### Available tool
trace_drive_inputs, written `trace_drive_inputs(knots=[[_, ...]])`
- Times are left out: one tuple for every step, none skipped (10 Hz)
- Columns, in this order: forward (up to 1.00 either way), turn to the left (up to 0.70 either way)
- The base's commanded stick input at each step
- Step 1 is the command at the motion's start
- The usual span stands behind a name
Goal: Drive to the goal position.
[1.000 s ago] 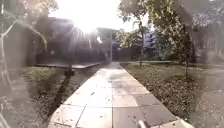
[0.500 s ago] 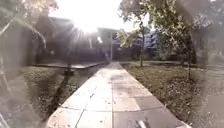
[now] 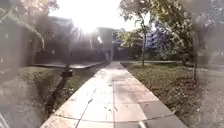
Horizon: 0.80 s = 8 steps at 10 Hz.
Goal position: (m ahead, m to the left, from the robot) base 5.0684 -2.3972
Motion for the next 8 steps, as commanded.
trace_drive_inputs(knots=[[0.50, -0.19], [0.50, -0.42], [0.50, -0.50], [0.50, -0.50], [0.50, -0.47], [0.50, 0.00], [0.50, 0.00], [0.50, 0.00]])
